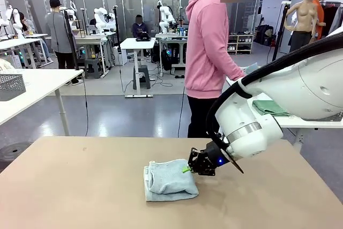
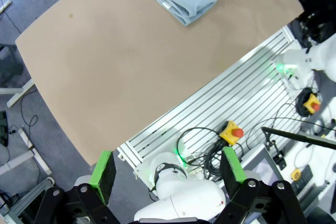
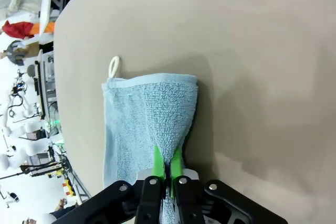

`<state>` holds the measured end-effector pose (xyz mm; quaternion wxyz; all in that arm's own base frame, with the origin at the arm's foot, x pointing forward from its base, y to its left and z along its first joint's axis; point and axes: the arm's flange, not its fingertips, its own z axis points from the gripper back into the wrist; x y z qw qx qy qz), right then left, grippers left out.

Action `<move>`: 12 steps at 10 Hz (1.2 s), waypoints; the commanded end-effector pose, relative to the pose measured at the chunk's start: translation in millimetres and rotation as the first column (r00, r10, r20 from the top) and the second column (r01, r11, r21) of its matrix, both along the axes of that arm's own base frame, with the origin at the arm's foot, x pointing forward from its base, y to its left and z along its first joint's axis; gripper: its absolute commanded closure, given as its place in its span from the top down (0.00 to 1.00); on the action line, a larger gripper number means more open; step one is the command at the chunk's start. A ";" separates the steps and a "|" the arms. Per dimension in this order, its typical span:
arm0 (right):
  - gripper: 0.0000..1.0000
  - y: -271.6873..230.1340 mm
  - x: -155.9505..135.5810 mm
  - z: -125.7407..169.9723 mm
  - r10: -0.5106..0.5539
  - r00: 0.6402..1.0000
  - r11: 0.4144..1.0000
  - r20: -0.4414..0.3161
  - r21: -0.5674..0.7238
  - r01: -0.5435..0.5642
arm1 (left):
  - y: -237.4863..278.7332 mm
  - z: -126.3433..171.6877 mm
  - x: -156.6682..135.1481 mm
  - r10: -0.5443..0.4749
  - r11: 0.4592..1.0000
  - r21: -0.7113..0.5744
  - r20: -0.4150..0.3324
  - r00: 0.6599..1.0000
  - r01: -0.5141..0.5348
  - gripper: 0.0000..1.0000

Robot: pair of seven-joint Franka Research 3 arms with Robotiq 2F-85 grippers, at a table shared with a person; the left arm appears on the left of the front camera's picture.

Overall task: Fold the towels and place them in the basket.
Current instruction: Place the folded Towel with hook on the right side of the table.

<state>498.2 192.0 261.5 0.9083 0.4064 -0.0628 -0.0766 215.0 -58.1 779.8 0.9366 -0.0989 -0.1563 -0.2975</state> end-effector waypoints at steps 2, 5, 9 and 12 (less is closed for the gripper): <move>0.00 0.0 0.0 0.0 0.000 1.000 1.000 0.000 0.000 0.000 | 1.1 -0.3 -0.5 -0.004 1.000 0.014 0.001 1.000 0.004 1.00; 0.00 0.0 0.0 0.0 0.000 1.000 1.000 0.000 0.000 0.000 | 1.1 -0.3 -0.5 -0.004 1.000 0.014 0.001 1.000 0.004 1.00; 0.05 -17.4 -0.1 14.9 0.017 1.000 1.000 0.013 0.004 -0.017 | 1.1 -0.3 -0.5 -0.004 1.000 0.014 0.001 1.000 0.004 1.00; 0.05 -87.8 -8.3 25.3 0.044 0.999 0.993 0.028 -0.107 -0.041 | 1.1 -0.3 -0.5 -0.004 1.000 0.014 0.001 1.000 0.004 1.00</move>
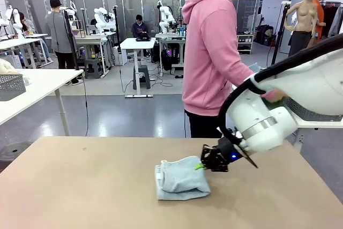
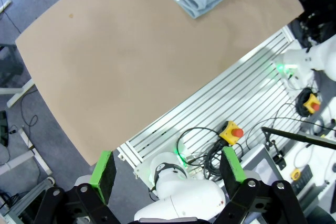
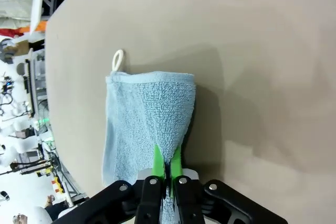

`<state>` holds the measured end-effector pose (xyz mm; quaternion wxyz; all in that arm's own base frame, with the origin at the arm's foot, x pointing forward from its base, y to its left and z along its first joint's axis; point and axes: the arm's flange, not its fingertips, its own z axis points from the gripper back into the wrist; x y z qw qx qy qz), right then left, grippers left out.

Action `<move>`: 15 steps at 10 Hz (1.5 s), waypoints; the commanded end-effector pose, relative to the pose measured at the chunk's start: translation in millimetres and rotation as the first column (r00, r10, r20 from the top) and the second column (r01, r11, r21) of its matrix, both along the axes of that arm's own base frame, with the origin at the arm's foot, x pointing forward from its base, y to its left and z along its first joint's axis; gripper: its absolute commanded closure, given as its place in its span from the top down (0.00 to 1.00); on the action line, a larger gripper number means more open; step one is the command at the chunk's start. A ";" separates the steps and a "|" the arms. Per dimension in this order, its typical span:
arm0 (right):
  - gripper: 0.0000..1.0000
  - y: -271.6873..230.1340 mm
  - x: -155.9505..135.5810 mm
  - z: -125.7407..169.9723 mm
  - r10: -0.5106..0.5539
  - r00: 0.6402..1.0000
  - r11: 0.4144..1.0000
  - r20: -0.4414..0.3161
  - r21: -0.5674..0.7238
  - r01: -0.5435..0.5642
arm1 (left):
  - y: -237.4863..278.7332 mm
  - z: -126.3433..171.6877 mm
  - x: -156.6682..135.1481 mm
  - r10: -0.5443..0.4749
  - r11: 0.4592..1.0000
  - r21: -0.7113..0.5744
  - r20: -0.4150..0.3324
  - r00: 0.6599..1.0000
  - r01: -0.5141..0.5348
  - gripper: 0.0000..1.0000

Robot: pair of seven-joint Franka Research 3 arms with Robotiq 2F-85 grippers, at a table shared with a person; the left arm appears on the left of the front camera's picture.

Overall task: Fold the towels and place them in the basket.
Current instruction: Place the folded Towel with hook on the right side of the table.

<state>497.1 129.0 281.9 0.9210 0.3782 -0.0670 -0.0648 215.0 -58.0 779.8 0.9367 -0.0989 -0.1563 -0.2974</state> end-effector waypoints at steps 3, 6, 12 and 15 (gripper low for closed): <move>0.05 -112.7 -21.2 18.4 -0.020 0.999 0.981 0.039 -0.195 0.027 | 1.0 -0.3 -0.6 -0.004 1.000 0.014 0.001 1.000 0.004 1.00; 0.05 -212.5 -42.9 30.9 -0.127 0.989 0.963 0.073 -0.232 0.141 | 1.0 -0.3 -0.6 -0.004 1.000 0.014 0.001 1.000 0.004 1.00; 0.41 -276.5 -42.6 32.7 -0.157 0.986 0.933 0.063 -0.317 0.169 | 1.0 -0.3 -0.6 -0.004 1.000 0.014 0.001 1.000 0.004 1.00; 1.00 -269.2 -45.3 38.2 -0.165 0.984 0.912 0.070 -0.369 0.180 | 1.0 -0.3 -0.6 -0.004 1.000 0.014 0.001 1.000 0.004 1.00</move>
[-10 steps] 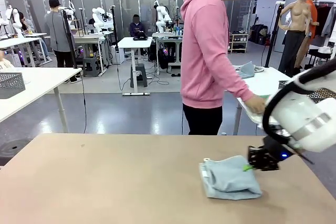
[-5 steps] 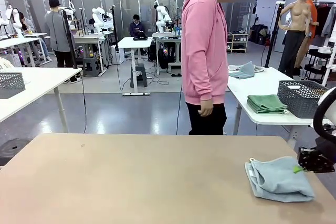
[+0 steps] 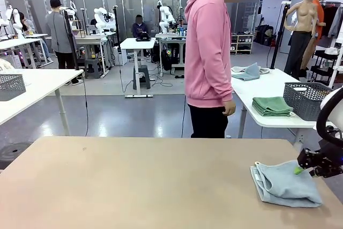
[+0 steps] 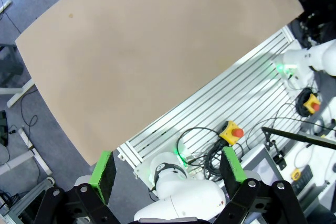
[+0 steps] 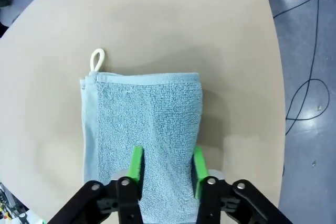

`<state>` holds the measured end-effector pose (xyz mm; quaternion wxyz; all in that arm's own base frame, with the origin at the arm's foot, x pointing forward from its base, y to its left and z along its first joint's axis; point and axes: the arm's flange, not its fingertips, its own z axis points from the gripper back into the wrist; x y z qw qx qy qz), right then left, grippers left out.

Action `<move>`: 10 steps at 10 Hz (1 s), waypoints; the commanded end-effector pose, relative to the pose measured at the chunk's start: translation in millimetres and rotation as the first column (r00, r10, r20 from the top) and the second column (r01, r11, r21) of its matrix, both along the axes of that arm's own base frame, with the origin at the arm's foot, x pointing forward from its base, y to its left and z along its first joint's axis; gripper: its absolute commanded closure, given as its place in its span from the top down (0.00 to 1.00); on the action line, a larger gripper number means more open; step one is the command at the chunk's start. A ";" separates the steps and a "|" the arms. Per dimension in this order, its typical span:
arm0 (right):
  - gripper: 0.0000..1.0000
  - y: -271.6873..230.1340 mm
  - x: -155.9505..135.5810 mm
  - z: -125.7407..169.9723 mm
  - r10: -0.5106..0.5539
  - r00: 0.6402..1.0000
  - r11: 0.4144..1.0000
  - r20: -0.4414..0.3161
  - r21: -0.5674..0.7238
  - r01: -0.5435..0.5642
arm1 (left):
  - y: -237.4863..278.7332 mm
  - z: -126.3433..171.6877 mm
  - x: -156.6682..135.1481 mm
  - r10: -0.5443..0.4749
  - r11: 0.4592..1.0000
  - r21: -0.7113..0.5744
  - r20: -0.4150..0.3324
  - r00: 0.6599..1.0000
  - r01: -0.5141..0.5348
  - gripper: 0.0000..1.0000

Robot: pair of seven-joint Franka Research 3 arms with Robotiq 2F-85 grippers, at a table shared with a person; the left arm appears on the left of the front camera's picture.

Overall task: Fold the towels and place them in the basket.
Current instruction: Place the folded Towel with hook on the right side of the table, then when a person lays out a Towel with hook on the table, fold it in half twice.

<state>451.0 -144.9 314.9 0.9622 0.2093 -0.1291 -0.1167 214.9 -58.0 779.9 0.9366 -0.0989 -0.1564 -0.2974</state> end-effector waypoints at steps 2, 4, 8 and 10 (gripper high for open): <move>1.00 11.2 -1.5 7.7 -0.030 1.000 0.998 -0.008 -0.049 0.030 | 1.0 -0.4 -0.5 -0.004 1.000 0.014 0.001 1.000 0.004 1.00; 0.92 16.4 0.0 13.5 -0.059 0.998 0.997 0.006 -0.053 0.059 | 1.0 -0.4 -0.5 -0.004 1.000 0.014 0.001 1.000 0.004 1.00; 0.92 7.1 1.0 6.8 -0.018 1.000 0.999 0.011 -0.028 0.018 | 1.0 -0.4 -0.5 -0.004 1.000 0.014 0.001 1.000 0.004 1.00; 0.92 7.1 1.0 6.8 -0.018 1.000 0.999 0.011 -0.028 0.018 | 1.0 -0.4 -0.5 -0.004 1.000 0.014 0.001 1.000 0.004 1.00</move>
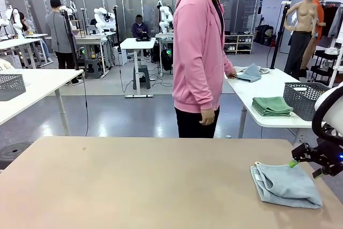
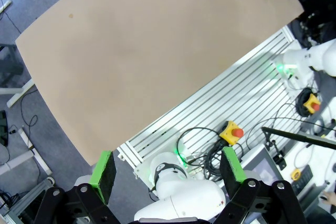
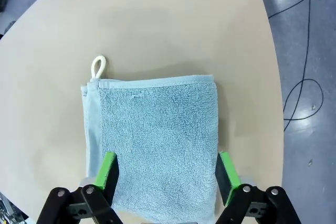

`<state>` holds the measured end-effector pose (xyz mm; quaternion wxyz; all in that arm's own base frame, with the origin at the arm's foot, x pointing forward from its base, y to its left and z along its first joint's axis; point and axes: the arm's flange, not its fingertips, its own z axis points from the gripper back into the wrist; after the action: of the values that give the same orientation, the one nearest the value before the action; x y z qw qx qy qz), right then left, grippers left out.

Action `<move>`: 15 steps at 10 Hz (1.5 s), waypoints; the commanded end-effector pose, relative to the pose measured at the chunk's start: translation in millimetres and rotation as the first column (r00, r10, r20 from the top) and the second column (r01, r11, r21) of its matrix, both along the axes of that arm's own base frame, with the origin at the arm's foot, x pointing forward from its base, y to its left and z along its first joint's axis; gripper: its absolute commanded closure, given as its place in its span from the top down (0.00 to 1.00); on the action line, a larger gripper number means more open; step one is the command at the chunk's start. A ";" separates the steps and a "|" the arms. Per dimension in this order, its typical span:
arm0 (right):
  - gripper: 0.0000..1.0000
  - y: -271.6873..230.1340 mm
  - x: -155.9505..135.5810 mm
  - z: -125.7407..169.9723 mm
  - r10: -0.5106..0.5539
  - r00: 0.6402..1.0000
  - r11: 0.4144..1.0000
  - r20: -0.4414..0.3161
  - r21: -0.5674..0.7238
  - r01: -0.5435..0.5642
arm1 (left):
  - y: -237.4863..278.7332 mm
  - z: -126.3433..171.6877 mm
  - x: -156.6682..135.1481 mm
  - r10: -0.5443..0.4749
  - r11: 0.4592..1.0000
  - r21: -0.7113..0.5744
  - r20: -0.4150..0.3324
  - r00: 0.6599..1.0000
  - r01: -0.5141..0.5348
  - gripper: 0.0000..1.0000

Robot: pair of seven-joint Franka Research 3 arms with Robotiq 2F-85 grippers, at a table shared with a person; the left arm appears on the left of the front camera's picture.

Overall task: Fold the towels and place them in the basket.
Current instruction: When a person lays out a Towel with hook on the table, fold it in half twice.

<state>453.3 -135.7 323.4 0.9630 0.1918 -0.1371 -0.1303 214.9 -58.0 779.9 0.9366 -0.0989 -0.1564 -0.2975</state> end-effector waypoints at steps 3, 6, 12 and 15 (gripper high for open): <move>0.92 -2.1 -1.2 -1.8 0.016 1.000 1.000 0.005 0.005 -0.016 | 1.0 -0.4 -0.5 -0.004 1.000 0.014 0.001 1.000 0.004 1.00; 0.89 0.0 0.0 0.0 0.000 1.000 1.000 0.000 0.000 0.000 | 1.0 -0.4 -0.5 -0.004 1.000 0.014 0.001 1.000 0.004 1.00; 0.93 40.0 -96.9 230.9 0.410 0.899 0.910 0.152 -0.131 -0.393 | 1.0 -0.4 -0.5 -0.004 1.000 0.014 0.001 1.000 0.004 1.00; 0.93 85.0 -150.4 301.9 0.537 0.819 0.818 0.203 -0.360 -0.448 | 1.0 -0.4 -0.5 -0.004 1.000 0.014 0.001 1.000 0.004 1.00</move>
<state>308.8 -64.1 618.2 0.9536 0.1197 -0.2246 0.1607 215.0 -58.1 779.8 0.9367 -0.0988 -0.1563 -0.2975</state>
